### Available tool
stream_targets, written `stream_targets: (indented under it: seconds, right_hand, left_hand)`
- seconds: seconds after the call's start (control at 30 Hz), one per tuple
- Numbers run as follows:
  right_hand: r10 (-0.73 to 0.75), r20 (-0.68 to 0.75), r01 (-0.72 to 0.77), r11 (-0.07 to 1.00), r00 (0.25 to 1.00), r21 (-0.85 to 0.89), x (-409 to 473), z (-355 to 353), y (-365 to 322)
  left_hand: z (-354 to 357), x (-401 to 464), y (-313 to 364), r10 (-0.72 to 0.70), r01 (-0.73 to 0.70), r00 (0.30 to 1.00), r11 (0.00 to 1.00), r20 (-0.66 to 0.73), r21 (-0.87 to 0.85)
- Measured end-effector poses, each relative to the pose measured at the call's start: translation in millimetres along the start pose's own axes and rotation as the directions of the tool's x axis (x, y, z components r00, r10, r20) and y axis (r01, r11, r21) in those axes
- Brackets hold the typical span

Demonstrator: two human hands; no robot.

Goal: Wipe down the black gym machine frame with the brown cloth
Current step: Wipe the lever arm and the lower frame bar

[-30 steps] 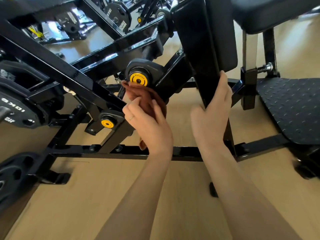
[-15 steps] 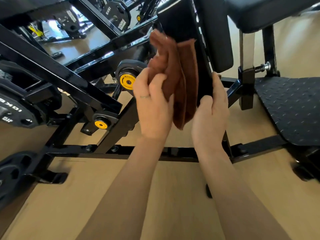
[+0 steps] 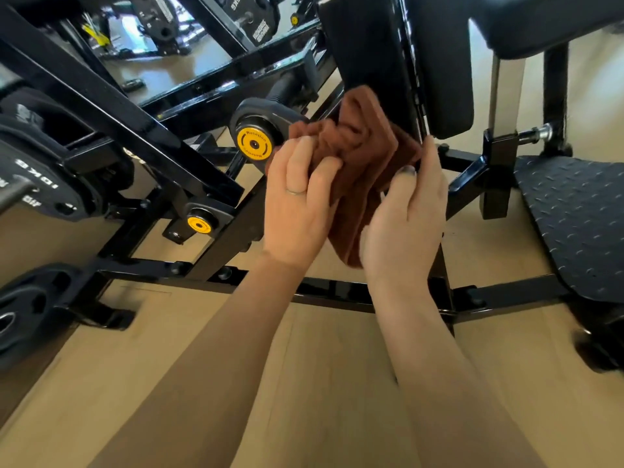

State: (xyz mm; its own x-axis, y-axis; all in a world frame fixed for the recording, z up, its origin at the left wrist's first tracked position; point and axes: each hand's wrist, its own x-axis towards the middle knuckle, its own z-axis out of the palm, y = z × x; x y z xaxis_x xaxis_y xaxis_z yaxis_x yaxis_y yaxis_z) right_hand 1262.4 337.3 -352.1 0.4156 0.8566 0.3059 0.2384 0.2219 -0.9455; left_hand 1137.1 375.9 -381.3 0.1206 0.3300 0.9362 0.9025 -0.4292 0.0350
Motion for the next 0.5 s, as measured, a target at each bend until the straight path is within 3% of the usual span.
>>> stream_targets:
  seconds: [0.1,0.17,0.27,0.4,0.5]
  right_hand:
    - [-0.059,-0.061,0.056,0.997,0.996,-0.054,-18,12,-4]
    - [-0.067,-0.059,0.063,0.996,0.996,-0.058,-23,15,-2]
    - [-0.074,-0.063,0.069,0.995,0.995,-0.074,-21,15,-1]
    - [-0.109,-0.083,0.098,0.987,0.991,-0.127,-32,17,-1]
    - [-0.283,-0.121,0.264,0.953,0.951,-0.150,-50,23,-8]
  left_hand:
    - [-20,-30,-31,-0.029,0.024,0.988,0.999,0.150,0.033]
    - [-35,-47,-43,-0.212,0.198,0.943,0.977,0.258,0.077]
    - [-55,-64,-56,-0.237,0.161,0.898,0.961,0.370,0.226]
    - [-55,-76,-60,-0.292,0.177,0.869,0.937,0.399,0.301]
    - [-53,-81,-64,-0.351,0.278,0.871,0.929,0.342,0.244]
